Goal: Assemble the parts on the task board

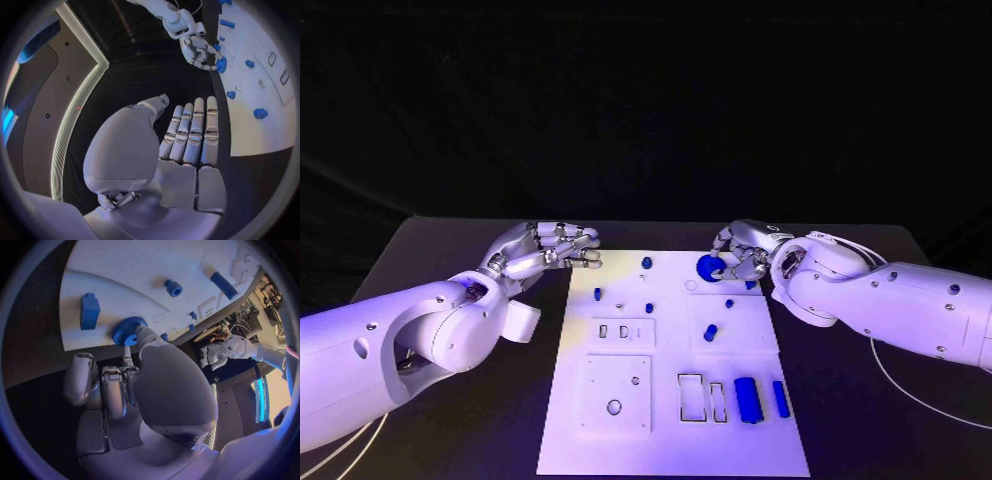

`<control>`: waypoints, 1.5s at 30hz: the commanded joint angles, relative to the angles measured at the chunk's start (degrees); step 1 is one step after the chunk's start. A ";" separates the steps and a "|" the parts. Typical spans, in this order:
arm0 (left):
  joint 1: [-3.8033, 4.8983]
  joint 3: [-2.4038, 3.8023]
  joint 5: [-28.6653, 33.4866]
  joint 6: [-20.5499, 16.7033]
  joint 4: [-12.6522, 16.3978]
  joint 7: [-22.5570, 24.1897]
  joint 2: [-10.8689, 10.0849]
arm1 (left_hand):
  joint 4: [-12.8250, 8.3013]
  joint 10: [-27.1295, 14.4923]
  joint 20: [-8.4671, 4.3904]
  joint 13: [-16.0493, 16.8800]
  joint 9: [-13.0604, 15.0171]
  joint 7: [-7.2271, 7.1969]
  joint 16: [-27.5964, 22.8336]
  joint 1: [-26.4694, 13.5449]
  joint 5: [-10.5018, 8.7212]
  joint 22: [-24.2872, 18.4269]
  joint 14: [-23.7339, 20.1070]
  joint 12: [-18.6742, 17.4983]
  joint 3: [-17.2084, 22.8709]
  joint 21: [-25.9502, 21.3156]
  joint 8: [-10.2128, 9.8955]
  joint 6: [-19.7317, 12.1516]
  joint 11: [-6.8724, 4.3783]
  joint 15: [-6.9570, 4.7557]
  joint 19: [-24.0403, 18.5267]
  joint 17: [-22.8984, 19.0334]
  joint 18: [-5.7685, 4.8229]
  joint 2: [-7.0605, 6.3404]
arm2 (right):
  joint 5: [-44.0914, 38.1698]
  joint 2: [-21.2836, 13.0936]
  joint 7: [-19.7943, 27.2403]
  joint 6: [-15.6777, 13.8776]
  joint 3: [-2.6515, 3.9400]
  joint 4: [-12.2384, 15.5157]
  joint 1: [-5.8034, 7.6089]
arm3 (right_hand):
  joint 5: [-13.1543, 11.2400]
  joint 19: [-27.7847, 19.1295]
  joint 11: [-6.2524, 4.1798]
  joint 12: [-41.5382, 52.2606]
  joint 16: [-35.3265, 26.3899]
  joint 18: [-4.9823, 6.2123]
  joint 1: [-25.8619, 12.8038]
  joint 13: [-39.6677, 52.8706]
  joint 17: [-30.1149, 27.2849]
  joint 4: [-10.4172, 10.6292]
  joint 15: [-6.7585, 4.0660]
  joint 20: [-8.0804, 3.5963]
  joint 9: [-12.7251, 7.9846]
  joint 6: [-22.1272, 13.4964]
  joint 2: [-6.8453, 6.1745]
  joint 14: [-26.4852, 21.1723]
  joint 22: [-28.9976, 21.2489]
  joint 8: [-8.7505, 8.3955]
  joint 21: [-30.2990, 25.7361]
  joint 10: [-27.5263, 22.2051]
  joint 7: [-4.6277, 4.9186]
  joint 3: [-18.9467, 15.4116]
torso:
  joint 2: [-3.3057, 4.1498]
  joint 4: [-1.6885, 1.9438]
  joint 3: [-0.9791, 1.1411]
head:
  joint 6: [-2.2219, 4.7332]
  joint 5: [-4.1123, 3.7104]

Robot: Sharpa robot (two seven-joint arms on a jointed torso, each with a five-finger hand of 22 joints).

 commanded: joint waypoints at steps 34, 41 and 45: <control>0.04 0.04 0.18 1.79 -0.19 -0.36 0.48 | -0.16 -0.32 0.04 0.02 -0.02 0.87 -0.46 -0.43 -0.26 -0.10 -0.60 -0.34 0.22 -0.34 -0.42 -0.47 0.20 0.02 -0.34 0.11 0.71 -0.13 | -13.38 8.65 -7.86 -7.15 -0.21 7.56 -0.30 | -0.12 0.91 -0.70 0.92 0.49 -1.32 -0.82 12.60 14.53 -0.46 -0.65 -0.28 -0.50 1.86 -0.04 5.86 1.39 -1.38 1.05 4.28 -0.26 3.08 | 0.05 0.16 -0.09 | -0.60 1.07; 0.05 0.04 0.18 1.78 -0.22 -0.42 0.54 | -0.16 -0.32 0.04 0.02 -0.02 0.87 -0.46 -0.43 -0.26 -0.10 -0.60 -0.34 0.22 -0.34 -0.42 -0.47 0.20 0.02 -0.34 0.11 0.71 -0.13 | -13.56 10.88 -7.78 -6.40 -0.35 5.14 -0.55 | -0.12 0.91 -0.70 0.93 0.49 -1.32 -0.82 12.62 14.54 -0.46 -0.65 -0.28 -0.51 1.89 -0.07 5.86 1.39 -1.43 1.04 4.29 -0.26 3.18 | 0.05 0.07 -0.06 | -0.77 1.23; 0.05 0.04 0.18 1.80 -0.21 -0.44 0.57 | -0.16 -0.32 0.04 0.02 -0.02 0.87 -0.46 -0.43 -0.26 -0.10 -0.60 -0.34 0.22 -0.34 -0.42 -0.47 0.20 0.02 -0.34 0.11 0.71 -0.13 | -13.53 11.79 -7.68 -5.96 -0.46 4.06 -0.76 | -0.13 0.92 -0.69 0.96 0.49 -1.33 -0.86 12.65 14.53 -0.44 -0.65 -0.29 -0.53 1.90 -0.09 5.86 1.41 -1.46 1.05 4.32 -0.25 3.23 | 0.08 0.00 -0.03 | -0.89 1.35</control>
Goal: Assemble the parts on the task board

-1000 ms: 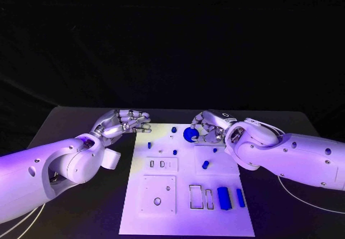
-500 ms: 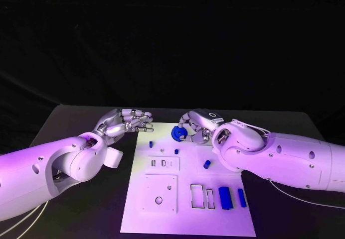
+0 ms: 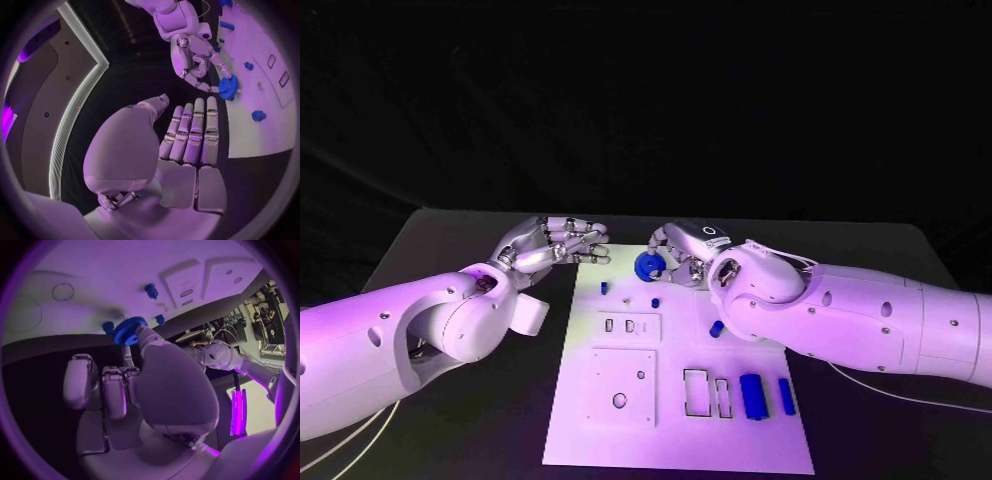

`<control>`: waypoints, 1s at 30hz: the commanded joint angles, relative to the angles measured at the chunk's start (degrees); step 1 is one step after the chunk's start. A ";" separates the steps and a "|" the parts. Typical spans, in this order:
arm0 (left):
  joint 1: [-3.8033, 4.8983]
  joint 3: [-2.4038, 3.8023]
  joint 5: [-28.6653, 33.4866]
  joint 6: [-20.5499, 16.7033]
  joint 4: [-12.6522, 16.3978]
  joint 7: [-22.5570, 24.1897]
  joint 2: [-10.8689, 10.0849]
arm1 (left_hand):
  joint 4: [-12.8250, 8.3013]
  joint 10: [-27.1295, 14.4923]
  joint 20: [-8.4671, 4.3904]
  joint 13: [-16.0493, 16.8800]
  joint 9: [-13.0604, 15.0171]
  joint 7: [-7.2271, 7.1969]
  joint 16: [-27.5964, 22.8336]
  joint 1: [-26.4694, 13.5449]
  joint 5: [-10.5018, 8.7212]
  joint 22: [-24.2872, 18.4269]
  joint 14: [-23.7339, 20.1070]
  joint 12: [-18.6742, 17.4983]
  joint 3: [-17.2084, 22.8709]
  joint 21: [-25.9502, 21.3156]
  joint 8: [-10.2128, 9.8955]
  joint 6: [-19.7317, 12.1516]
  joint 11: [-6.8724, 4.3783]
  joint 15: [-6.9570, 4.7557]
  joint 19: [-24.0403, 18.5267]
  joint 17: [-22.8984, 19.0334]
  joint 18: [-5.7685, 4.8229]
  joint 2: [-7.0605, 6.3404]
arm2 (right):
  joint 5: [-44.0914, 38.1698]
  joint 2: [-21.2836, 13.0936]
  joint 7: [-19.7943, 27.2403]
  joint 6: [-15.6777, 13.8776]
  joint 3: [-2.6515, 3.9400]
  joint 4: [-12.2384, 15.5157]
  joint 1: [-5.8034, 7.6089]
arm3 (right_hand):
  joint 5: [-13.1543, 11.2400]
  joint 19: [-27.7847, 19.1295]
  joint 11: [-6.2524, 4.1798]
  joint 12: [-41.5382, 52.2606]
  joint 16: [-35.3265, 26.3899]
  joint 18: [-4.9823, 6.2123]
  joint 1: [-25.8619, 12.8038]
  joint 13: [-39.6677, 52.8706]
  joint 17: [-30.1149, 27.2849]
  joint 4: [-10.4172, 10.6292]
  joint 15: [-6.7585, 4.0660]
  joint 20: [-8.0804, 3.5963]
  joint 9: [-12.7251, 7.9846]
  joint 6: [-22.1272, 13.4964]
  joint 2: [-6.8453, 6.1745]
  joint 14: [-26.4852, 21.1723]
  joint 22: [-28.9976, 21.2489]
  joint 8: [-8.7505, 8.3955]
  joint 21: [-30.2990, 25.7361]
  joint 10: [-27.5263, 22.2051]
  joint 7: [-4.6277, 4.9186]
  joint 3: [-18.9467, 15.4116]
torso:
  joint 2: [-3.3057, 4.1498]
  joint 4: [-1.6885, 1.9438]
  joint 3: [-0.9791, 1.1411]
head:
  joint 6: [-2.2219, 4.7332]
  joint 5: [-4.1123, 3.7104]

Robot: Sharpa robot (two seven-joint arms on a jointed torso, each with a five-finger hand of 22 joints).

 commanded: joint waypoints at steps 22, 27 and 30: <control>0.06 0.05 0.15 1.16 0.21 0.09 0.08 | -0.31 -0.48 0.10 0.04 0.00 0.94 -0.44 -0.44 -0.26 -0.09 -0.53 -0.32 0.30 -0.49 -0.25 -0.42 0.25 -0.13 -0.47 0.17 0.72 -0.09 | 0.37 2.64 0.50 1.55 -0.22 -4.05 -1.46 | 0.06 -0.15 0.20 -0.15 0.13 -0.33 -1.14 12.23 14.34 0.25 0.14 0.19 -0.48 -0.78 -0.99 5.82 -0.46 -1.42 -0.48 3.95 0.57 1.33 | -0.01 -0.12 0.10 | -0.54 0.41; 0.06 0.05 0.15 1.15 0.22 0.04 0.04 | -0.31 -0.48 0.10 0.04 0.00 0.94 -0.44 -0.44 -0.26 -0.09 -0.53 -0.32 0.30 -0.49 -0.25 -0.42 0.25 -0.13 -0.47 0.17 0.72 -0.09 | 1.12 2.93 1.32 0.87 -0.22 -4.39 -1.56 | -0.01 -0.26 0.68 -0.42 0.11 -0.31 -2.58 11.98 14.27 0.37 0.56 0.55 -0.75 -1.92 -1.85 5.80 -0.54 -2.51 -0.67 3.73 1.09 1.20 | -0.01 -0.07 0.05 | -0.65 0.47; 0.06 0.05 0.15 1.16 0.21 -0.01 0.01 | -0.31 -0.48 0.10 0.04 0.00 0.94 -0.44 -0.44 -0.26 -0.09 -0.53 -0.32 0.30 -0.49 -0.25 -0.42 0.25 -0.13 -0.47 0.17 0.72 -0.09 | 1.40 2.96 1.70 0.17 -0.22 -4.39 -1.59 | -0.02 -0.38 0.98 -0.62 0.11 -0.25 -3.69 11.81 14.26 0.46 0.84 0.83 -0.84 -2.72 -2.10 5.80 -0.68 -3.19 -0.87 3.57 1.38 0.95 | -0.01 -0.11 0.06 | -0.64 0.57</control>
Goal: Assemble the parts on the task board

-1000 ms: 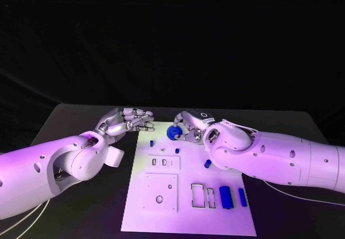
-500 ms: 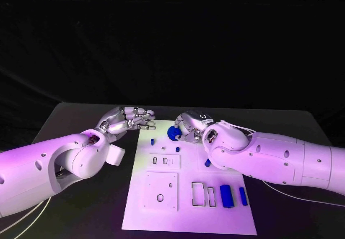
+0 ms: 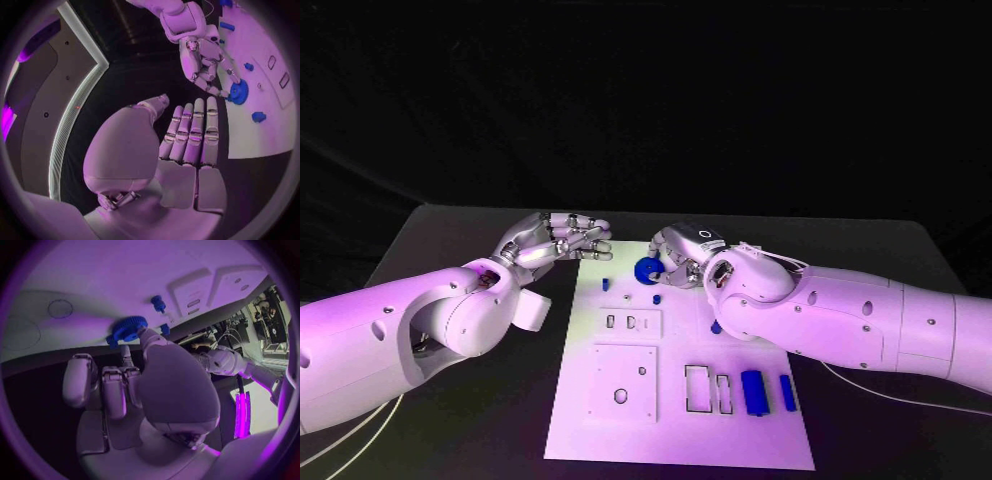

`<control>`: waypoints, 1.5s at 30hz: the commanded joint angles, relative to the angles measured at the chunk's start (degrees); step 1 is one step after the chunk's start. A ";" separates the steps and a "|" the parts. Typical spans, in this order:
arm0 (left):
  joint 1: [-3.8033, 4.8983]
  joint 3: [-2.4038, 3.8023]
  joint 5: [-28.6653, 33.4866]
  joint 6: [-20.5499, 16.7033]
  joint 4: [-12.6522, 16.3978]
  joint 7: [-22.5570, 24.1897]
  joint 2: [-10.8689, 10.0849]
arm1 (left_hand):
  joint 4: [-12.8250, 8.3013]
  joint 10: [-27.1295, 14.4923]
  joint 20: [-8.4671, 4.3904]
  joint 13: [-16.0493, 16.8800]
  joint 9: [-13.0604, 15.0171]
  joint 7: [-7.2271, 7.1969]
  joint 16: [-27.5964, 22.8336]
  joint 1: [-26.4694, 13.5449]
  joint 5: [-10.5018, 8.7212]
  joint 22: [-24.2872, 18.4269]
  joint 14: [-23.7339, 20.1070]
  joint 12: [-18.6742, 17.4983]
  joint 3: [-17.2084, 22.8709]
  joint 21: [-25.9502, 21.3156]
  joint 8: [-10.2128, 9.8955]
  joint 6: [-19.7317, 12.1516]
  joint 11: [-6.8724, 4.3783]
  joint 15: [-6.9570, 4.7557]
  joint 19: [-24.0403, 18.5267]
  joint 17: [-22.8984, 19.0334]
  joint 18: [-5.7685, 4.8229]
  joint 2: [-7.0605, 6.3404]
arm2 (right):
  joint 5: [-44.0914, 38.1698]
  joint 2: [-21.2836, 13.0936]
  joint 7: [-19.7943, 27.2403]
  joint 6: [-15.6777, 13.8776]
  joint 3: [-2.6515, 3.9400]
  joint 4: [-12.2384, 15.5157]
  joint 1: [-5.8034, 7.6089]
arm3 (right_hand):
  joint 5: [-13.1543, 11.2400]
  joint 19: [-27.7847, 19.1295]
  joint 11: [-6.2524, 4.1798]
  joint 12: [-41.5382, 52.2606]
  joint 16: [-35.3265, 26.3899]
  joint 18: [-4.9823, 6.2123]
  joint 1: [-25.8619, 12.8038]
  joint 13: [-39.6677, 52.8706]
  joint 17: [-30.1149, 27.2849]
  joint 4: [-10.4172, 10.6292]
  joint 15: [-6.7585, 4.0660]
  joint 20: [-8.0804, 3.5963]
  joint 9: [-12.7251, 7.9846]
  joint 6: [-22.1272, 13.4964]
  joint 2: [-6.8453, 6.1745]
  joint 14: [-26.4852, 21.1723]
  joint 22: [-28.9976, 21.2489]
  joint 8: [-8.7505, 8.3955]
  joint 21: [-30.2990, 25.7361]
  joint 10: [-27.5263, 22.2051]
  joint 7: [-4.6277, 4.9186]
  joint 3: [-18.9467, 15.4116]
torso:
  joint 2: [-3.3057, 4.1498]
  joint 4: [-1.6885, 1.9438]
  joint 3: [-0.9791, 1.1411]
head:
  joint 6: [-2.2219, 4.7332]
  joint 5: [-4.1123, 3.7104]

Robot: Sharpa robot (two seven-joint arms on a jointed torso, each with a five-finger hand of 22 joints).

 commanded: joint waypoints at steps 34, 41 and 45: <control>0.01 0.03 0.12 1.77 -0.41 0.39 -0.11 | -0.21 -0.34 0.14 0.06 0.02 0.94 -0.29 -0.48 -0.27 -0.05 -0.34 -0.30 0.18 -0.28 -0.27 -0.45 0.06 0.10 -0.50 0.13 0.73 -0.07 | 26.30 -22.36 20.42 1.87 0.30 8.94 3.38 | -0.09 -0.95 1.00 -1.07 -0.31 0.14 1.58 11.23 12.68 -3.38 0.70 0.85 0.59 -0.58 -0.64 5.55 -1.15 -2.98 -2.04 3.01 0.62 1.99 | -0.70 -1.15 0.50 | 0.38 -1.26; -0.06 0.02 0.12 2.06 -0.79 0.44 0.09 | -0.26 -0.33 0.15 0.07 0.04 0.92 -0.31 -0.44 -0.26 -0.05 -0.33 -0.28 0.22 -0.29 -0.26 -0.44 0.04 0.10 -0.50 0.15 0.74 -0.03 | 29.17 -25.71 23.95 4.27 0.16 6.32 3.14 | -0.08 -0.97 1.06 -1.13 -0.34 0.14 2.66 11.17 12.60 -4.31 0.74 0.91 0.52 -0.67 -1.04 5.53 -1.06 -3.58 -2.09 2.95 0.66 2.84 | -0.91 -1.51 0.82 | 0.41 -1.63; -0.08 0.01 0.12 2.13 -0.95 0.46 0.18 | -0.26 -0.33 0.15 0.07 0.04 0.92 -0.31 -0.44 -0.26 -0.05 -0.33 -0.28 0.22 -0.29 -0.26 -0.44 0.04 0.10 -0.50 0.15 0.74 -0.03 | 29.60 -26.12 24.47 5.09 0.10 4.33 2.46 | -0.08 -0.96 1.06 -1.10 -0.33 0.14 2.79 11.20 12.63 -4.42 0.74 0.91 0.51 -0.67 -1.07 5.54 -1.03 -3.65 -2.08 2.97 0.67 2.96 | -0.92 -1.61 0.94 | 0.38 -1.39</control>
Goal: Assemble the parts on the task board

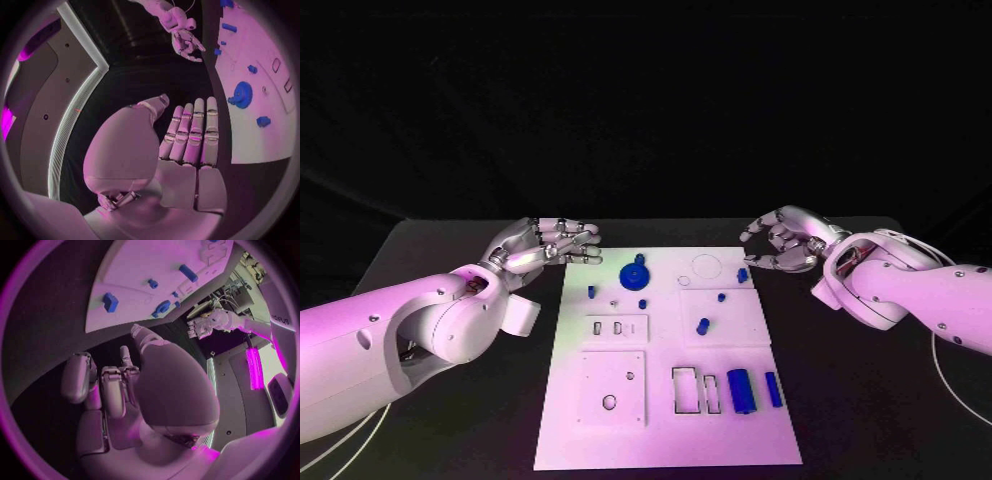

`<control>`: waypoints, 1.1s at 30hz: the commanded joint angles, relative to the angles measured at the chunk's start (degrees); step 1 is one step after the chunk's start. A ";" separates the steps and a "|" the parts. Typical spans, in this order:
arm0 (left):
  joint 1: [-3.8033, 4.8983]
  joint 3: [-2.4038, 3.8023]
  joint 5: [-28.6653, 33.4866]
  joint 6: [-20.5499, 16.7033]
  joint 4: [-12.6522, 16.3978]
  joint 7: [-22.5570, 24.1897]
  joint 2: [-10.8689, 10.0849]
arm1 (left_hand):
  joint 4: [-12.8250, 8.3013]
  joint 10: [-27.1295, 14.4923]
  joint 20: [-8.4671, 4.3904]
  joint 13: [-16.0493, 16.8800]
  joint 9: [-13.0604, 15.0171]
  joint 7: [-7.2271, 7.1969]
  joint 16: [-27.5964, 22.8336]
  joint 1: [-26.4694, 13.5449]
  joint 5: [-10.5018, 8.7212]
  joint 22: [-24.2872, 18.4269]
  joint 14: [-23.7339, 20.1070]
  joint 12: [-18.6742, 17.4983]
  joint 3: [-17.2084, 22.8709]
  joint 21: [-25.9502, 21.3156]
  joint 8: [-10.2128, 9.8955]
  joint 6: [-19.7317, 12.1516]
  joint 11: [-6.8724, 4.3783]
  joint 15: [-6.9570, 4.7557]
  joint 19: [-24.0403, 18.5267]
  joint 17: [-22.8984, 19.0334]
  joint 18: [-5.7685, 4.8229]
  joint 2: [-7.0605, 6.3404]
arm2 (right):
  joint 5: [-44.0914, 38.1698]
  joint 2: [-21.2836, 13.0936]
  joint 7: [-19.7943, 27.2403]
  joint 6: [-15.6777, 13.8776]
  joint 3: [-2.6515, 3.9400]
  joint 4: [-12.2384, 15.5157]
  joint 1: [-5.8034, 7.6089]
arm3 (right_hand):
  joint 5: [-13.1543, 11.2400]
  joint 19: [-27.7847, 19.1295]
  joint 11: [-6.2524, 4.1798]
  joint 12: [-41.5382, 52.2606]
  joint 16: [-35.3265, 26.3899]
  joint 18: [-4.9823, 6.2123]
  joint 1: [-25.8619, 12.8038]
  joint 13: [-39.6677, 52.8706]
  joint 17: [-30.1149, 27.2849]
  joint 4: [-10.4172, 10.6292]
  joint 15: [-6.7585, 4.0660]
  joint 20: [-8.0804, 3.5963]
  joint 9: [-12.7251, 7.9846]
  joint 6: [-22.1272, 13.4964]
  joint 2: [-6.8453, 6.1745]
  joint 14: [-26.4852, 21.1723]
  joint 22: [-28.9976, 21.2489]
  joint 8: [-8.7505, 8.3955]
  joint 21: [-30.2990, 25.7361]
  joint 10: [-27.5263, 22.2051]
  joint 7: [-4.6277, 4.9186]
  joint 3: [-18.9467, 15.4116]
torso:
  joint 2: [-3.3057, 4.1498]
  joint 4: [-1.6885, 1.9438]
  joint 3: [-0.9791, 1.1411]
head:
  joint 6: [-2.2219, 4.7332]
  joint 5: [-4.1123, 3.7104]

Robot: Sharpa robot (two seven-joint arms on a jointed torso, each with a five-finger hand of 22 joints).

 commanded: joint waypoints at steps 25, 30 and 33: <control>-0.04 0.02 0.13 1.39 -0.16 0.50 -0.08 | -0.38 -0.35 -0.06 0.08 0.06 0.90 -0.36 -0.38 -0.26 -0.06 -0.32 -0.27 0.30 -0.33 -0.26 -0.44 0.04 0.08 -0.29 0.15 0.76 0.00 | 1.07 1.58 3.29 4.60 -0.13 -4.51 -3.70 | -0.27 -0.32 0.61 -0.31 -0.26 0.12 -1.32 11.13 12.92 0.39 0.52 0.03 -0.01 0.25 -0.53 5.60 0.21 -0.98 -0.31 2.70 0.48 -0.38 | 0.02 -0.02 0.10 | -0.43 0.43; -0.03 0.02 0.13 1.41 -0.16 0.47 -0.05 | -0.38 -0.35 -0.06 0.08 0.06 0.90 -0.36 -0.38 -0.26 -0.06 -0.32 -0.27 0.30 -0.33 -0.26 -0.44 0.04 0.08 -0.29 0.15 0.76 0.00 | 0.58 2.26 2.98 4.44 -0.13 -4.74 -3.86 | -0.24 -0.24 0.58 -0.21 -0.23 0.10 -1.36 11.22 13.02 0.43 0.51 0.03 0.05 0.45 -0.38 5.63 0.34 -0.93 -0.22 2.77 0.44 -0.35 | 0.03 0.10 0.09 | -0.49 0.50; -0.03 0.02 0.13 1.40 -0.17 0.45 -0.07 | -0.38 -0.35 -0.06 0.08 0.06 0.90 -0.36 -0.38 -0.26 -0.06 -0.32 -0.27 0.30 -0.33 -0.26 -0.44 0.04 0.08 -0.29 0.15 0.76 0.00 | 0.39 2.51 2.86 4.44 -0.13 -4.84 -3.95 | -0.23 -0.23 0.57 -0.17 -0.22 0.09 -1.35 11.25 13.05 0.44 0.51 0.03 0.06 0.51 -0.32 5.63 0.37 -0.91 -0.20 2.80 0.43 -0.33 | 0.04 0.02 0.12 | -0.53 0.59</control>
